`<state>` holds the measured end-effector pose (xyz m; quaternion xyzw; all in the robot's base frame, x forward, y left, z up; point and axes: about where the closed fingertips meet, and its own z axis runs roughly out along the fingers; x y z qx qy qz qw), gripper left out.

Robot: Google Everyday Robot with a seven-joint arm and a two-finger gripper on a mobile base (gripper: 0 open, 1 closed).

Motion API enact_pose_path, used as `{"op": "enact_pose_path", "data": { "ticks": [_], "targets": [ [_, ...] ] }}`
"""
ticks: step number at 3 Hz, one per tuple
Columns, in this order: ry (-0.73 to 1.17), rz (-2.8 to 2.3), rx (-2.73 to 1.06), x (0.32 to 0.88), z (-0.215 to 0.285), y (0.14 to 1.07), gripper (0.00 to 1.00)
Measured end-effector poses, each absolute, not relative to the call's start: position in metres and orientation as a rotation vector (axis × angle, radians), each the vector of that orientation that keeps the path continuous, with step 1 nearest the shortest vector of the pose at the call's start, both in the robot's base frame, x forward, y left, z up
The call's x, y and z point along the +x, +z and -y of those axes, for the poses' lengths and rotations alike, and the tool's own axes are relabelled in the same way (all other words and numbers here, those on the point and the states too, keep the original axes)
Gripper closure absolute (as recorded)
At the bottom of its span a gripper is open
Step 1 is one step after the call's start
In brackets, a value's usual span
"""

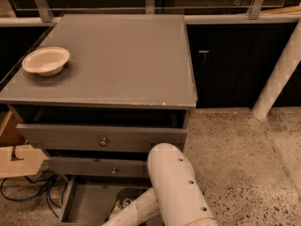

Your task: Place green can into bottom drawer

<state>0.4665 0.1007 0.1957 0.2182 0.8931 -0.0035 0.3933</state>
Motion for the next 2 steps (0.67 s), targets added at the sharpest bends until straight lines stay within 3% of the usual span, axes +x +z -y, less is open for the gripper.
{"op": "enact_pose_path", "data": {
  "ticks": [2],
  "targets": [
    [-0.04,-2.183,0.584,0.48,-0.1125,0.2156,1.0]
  ]
}}
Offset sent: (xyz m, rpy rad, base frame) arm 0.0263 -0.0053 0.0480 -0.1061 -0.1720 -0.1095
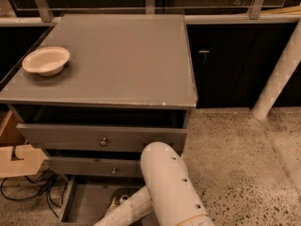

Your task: Place green can into bottom drawer

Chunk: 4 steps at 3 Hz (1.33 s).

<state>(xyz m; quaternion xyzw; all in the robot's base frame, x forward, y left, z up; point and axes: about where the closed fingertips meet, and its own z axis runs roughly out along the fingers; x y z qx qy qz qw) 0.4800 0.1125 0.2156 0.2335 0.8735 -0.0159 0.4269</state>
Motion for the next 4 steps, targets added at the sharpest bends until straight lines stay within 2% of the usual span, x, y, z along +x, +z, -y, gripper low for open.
{"op": "enact_pose_path", "data": {
  "ticks": [2,4],
  "targets": [
    [-0.056,-2.253,0.576,0.478,-0.141,0.183,1.0],
    [-0.09,-2.269,0.606,0.476,-0.148,0.173,1.0]
  ]
}}
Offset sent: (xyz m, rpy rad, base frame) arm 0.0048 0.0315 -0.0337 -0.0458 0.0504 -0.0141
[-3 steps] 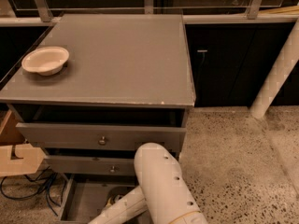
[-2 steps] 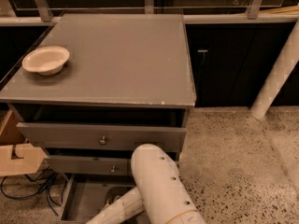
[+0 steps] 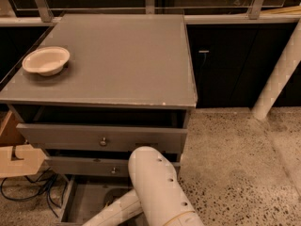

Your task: Place green can into bottom drawer

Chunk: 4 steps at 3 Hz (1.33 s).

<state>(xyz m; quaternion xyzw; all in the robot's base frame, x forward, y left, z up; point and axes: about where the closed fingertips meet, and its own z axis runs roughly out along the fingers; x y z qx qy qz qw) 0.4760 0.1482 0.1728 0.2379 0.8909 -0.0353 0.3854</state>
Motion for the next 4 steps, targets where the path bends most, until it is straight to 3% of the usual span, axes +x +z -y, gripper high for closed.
{"op": "enact_pose_path", "data": {
  "ticks": [4],
  "targets": [
    [-0.111,-2.3,0.647,0.4664,-0.1514,0.1672,1.0]
  ]
}}
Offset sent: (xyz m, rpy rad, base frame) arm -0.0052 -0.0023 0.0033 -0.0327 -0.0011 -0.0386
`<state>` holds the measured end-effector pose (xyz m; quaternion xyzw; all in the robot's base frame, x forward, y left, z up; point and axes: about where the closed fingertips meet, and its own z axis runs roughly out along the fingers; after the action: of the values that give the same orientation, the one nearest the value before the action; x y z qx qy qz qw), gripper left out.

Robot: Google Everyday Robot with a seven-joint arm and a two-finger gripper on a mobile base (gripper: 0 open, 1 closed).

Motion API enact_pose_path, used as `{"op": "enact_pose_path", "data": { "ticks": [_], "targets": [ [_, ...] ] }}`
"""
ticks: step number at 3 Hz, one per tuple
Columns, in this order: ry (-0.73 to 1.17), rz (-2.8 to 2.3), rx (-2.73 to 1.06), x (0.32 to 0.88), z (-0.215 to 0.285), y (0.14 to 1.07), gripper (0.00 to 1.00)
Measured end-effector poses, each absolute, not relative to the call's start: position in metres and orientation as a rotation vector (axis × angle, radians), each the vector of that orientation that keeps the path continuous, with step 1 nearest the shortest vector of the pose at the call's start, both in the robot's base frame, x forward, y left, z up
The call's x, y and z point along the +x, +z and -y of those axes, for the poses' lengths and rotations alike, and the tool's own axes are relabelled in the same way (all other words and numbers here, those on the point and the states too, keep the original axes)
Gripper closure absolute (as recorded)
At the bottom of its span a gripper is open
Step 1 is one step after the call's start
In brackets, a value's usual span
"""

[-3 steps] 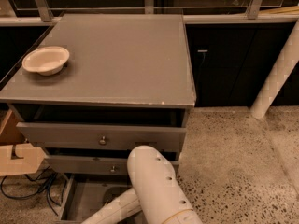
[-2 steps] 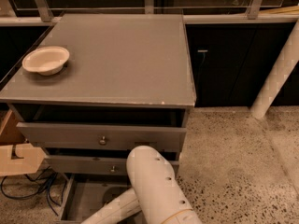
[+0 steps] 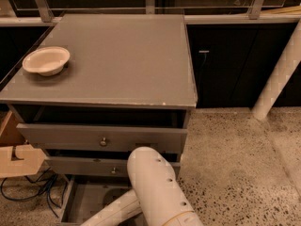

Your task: Place green can into bottom drawer

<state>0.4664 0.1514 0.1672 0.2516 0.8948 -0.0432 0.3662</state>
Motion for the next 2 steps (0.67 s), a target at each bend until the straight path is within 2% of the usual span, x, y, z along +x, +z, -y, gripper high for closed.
{"op": "enact_pose_path", "data": {
  "ticks": [1,2],
  "targets": [
    [-0.111,-2.3,0.647,0.4664,-0.1514,0.1672,0.8],
    [-0.111,-2.3,0.647,0.4664,-0.1514,0.1672,0.51]
  ]
}}
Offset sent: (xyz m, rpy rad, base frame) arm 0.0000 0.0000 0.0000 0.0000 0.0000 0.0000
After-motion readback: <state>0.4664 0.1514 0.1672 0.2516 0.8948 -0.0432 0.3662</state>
